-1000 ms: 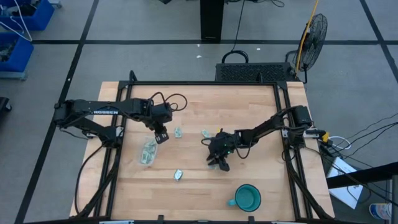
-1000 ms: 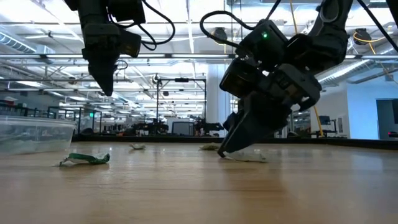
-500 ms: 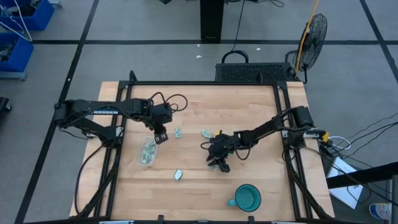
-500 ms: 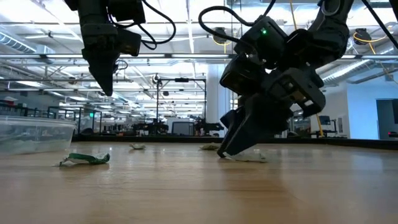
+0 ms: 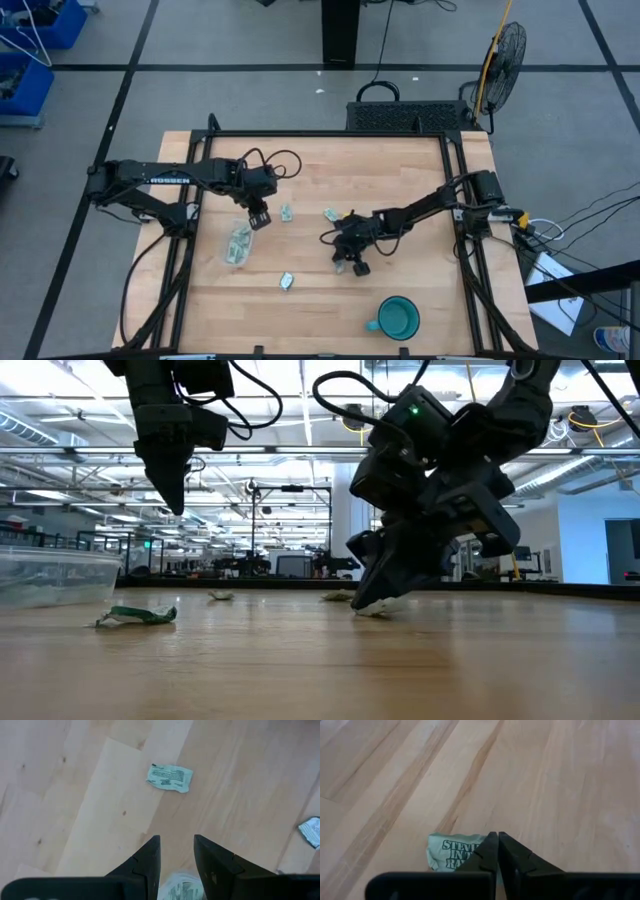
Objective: Pick and place Stevia / Truvia into bins
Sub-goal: Put the light green stevia packet into the transparent bin
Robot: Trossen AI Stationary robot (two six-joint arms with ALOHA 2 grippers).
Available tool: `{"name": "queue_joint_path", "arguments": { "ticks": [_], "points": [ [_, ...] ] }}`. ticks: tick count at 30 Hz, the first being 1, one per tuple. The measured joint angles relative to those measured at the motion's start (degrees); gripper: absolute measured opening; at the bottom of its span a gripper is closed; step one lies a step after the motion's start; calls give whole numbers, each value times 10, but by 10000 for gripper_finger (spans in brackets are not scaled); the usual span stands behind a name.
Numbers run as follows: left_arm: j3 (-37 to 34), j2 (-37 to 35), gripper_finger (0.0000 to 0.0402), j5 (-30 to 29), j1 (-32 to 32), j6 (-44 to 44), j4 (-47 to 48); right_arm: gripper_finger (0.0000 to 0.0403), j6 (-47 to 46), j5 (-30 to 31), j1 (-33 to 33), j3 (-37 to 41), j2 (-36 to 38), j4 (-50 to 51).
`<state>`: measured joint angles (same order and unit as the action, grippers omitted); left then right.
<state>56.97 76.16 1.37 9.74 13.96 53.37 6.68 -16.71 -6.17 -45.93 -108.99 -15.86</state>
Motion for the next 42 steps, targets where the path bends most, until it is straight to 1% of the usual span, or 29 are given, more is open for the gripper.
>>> {"name": "queue_joint_path", "arguments": {
  "ticks": [4,7,11,13,15,18,21,24,26,30,33,37,42],
  "points": [
    [0,0,122,0,0,9,0,1,-12,1,6,1,2,-66],
    [0,0,122,0,0,51,0,1,-15,0,22,2,15,-91],
    [0,-14,122,2,0,95,4,0,-20,75,65,0,47,-97],
    [0,-19,122,8,0,102,-2,0,-32,77,86,0,61,-109],
    [0,-24,122,10,0,104,-12,0,-41,59,103,0,67,-130],
    [0,-24,122,18,2,126,-56,0,-48,46,120,-1,78,-193],
    [0,-13,122,47,7,164,-137,0,-49,47,130,-9,83,-237],
    [-1,6,122,90,11,182,-230,0,-57,47,134,-28,82,-232],
    [1,24,122,111,12,187,-301,0,-57,59,136,-37,84,-235],
    [0,64,122,146,12,198,-359,0,-59,102,137,-40,82,-234],
    [-1,87,122,165,12,199,-367,0,-59,109,137,-40,84,-246],
    [-1,104,122,164,14,217,-371,0,-60,109,137,-40,83,-256],
    [0,108,123,161,16,207,-376,0,-60,110,137,-40,83,-259]
  ]
}}
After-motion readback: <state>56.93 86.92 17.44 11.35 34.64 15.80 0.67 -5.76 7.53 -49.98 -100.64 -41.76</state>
